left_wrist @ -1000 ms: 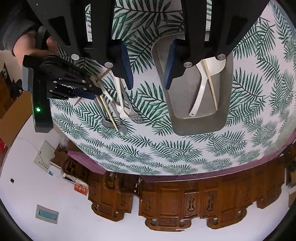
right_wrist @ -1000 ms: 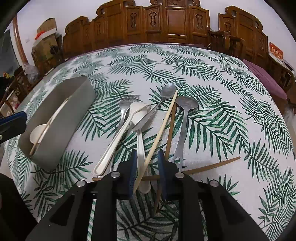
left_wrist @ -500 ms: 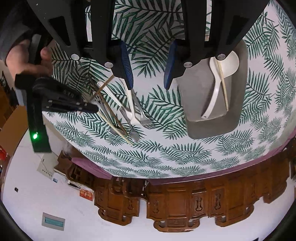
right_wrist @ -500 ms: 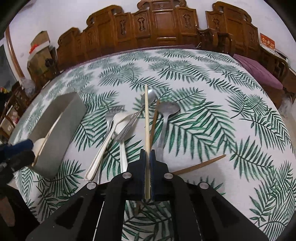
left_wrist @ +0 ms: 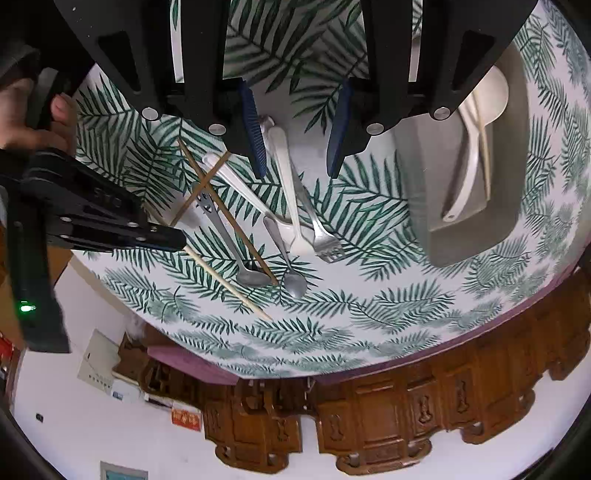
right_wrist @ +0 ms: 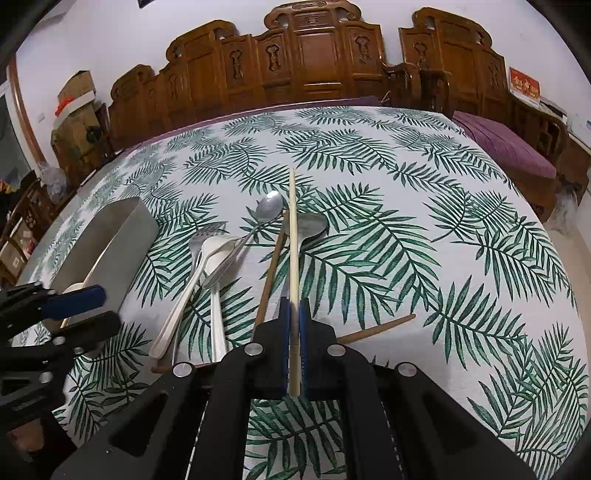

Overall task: Organize utensils
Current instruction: 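Grasp the white plastic fork with the left tool while the right tool grasps another chopstick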

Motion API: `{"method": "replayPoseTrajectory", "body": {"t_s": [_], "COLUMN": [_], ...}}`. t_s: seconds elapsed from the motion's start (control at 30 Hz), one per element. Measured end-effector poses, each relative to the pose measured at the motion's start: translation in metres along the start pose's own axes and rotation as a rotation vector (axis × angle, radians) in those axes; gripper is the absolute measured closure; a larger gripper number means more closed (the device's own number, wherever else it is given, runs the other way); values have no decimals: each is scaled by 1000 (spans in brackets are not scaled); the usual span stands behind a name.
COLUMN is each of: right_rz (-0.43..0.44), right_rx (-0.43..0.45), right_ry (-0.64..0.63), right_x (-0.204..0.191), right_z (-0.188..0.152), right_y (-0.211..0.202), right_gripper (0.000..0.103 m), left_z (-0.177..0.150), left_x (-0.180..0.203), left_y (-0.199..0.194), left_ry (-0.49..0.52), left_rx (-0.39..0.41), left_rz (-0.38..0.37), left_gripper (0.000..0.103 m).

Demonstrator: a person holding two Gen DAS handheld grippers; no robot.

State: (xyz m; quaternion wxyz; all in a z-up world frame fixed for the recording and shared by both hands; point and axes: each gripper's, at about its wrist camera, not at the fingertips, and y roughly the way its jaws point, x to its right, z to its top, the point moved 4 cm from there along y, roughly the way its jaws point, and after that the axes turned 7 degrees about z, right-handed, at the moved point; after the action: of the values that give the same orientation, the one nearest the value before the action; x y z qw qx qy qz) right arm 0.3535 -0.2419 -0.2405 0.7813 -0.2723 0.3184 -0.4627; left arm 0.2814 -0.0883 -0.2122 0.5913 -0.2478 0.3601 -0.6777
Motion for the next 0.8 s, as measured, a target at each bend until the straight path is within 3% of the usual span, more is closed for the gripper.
{"method": "replayPoseTrajectory", "body": {"t_s": [0.33, 0.63, 0.8], "right_rz": [38, 68, 68], "right_rx": [20, 25, 24], "right_ry": [23, 35, 31], "right_x": [2, -1, -2], "right_z": [2, 4, 4], "right_y": [-6, -8, -7], "right_gripper": [97, 97, 97], "left_z": [23, 30, 34], "left_x": [16, 20, 19], "left_y": [47, 70, 78], "left_ry": [13, 52, 71], "left_rx": [-94, -131, -143], "left_rz": [-22, 29, 45], "left_gripper": [78, 87, 87]}}
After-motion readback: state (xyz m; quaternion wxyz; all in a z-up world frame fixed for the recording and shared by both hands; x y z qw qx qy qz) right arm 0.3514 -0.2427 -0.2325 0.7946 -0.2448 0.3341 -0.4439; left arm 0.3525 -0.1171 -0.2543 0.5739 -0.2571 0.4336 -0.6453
